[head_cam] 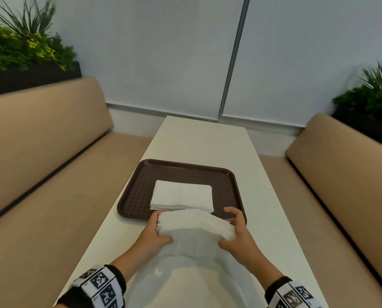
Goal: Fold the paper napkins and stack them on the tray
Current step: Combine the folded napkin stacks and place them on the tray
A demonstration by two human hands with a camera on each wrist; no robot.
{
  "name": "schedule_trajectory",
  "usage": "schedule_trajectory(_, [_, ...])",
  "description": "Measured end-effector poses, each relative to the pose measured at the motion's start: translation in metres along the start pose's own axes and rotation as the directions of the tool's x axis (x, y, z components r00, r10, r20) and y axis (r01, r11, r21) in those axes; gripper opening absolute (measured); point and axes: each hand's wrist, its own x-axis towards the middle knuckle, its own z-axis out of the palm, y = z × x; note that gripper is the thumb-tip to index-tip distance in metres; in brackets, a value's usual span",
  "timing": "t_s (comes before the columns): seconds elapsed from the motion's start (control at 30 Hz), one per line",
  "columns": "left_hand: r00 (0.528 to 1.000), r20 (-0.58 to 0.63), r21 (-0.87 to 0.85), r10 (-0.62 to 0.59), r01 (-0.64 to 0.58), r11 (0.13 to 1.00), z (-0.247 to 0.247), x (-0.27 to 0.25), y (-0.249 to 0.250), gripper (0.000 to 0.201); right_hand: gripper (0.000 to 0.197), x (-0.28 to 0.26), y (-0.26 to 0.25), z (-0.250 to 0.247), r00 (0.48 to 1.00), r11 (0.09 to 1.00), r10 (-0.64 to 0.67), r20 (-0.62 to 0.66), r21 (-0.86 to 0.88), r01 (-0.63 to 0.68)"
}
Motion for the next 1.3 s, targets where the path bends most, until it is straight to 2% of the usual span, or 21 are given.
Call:
schedule_trajectory(0.13, [1.0, -0.011, 0.074, 0.023, -0.022, 0.997, 0.001, -0.001, 0.001, 0.057, 0.072, 0.003, 0.002, -0.003, 1.0, 0.996, -0.026, -0.014, -0.082, 0.025])
schedule_trajectory(0.27, [0.998, 0.032, 0.142, 0.05, -0.054, 0.988, -0.001, -0.001, 0.0, 0.052, 0.051, 0.009, 0.007, -0.011, 0.998, 0.978, -0.068, 0.007, -0.2, 0.068])
schedule_trajectory(0.4, [0.999, 0.033, 0.114, 0.023, -0.026, 0.993, -0.003, 0.001, 0.002, 0.046, 0.031, 0.012, 0.017, -0.017, 0.999, 0.986, -0.03, -0.017, -0.162, 0.027])
schedule_trajectory(0.43, [0.999, 0.045, 0.09, 0.01, -0.014, 0.996, -0.004, 0.002, 0.006, 0.052, 0.028, 0.012, 0.017, -0.02, 0.999, 0.99, -0.03, -0.03, -0.135, 0.025])
schedule_trajectory(0.47, [0.998, 0.065, 0.065, 0.0, -0.004, 0.998, -0.006, 0.003, 0.01, 0.068, 0.025, 0.012, 0.016, -0.023, 0.999, 0.996, -0.028, -0.04, -0.087, 0.024])
schedule_trajectory(0.53, [0.992, 0.12, -0.033, -0.029, 0.033, 0.999, -0.008, 0.003, 0.021, 0.09, 0.028, 0.012, 0.011, -0.029, 0.999, 0.998, -0.022, -0.041, 0.058, 0.024])
schedule_trajectory(0.57, [0.988, 0.142, -0.083, -0.053, 0.066, 0.994, -0.009, 0.004, 0.026, 0.089, 0.034, 0.013, 0.007, -0.03, 0.999, 0.991, -0.011, -0.032, 0.135, 0.015])
schedule_trajectory(0.63, [0.981, 0.16, -0.201, -0.111, 0.142, 0.969, -0.007, 0.008, 0.038, 0.066, 0.042, 0.018, -0.001, -0.029, 1.0, 0.967, 0.023, -0.012, 0.253, -0.02])
schedule_trajectory(0.7, [0.979, 0.123, -0.309, -0.16, 0.191, 0.932, -0.004, 0.014, 0.046, 0.045, 0.046, 0.023, -0.011, -0.024, 0.997, 0.942, 0.079, 0.006, 0.325, -0.076])
schedule_trajectory(0.77, [0.974, 0.085, -0.36, -0.208, 0.225, 0.906, -0.005, 0.024, 0.048, 0.047, 0.047, 0.031, -0.017, -0.019, 0.992, 0.917, 0.127, 0.023, 0.378, -0.126])
schedule_trajectory(0.87, [0.973, 0.052, -0.327, -0.225, 0.229, 0.917, -0.01, 0.038, 0.051, 0.055, 0.053, 0.043, -0.022, -0.015, 0.985, 0.906, 0.162, 0.054, 0.388, -0.17])
schedule_trajectory(0.97, [0.975, 0.02, -0.264, -0.223, 0.221, 0.939, -0.018, 0.055, 0.061, 0.048, 0.066, 0.061, -0.029, -0.016, 0.981, 0.899, 0.178, 0.076, 0.394, -0.194])
schedule_trajectory(1.03, [0.98, -0.011, -0.252, -0.199, 0.19, 0.949, -0.024, 0.071, 0.07, 0.045, 0.069, 0.077, -0.036, -0.018, 0.989, 0.891, 0.144, 0.046, 0.428, -0.15])
schedule_trajectory(1.3, [0.98, -0.1, -0.256, -0.172, 0.141, 0.956, -0.039, 0.142, 0.092, 0.046, 0.057, 0.148, -0.029, -0.009, 0.994, 0.852, 0.104, -0.044, 0.519, -0.066])
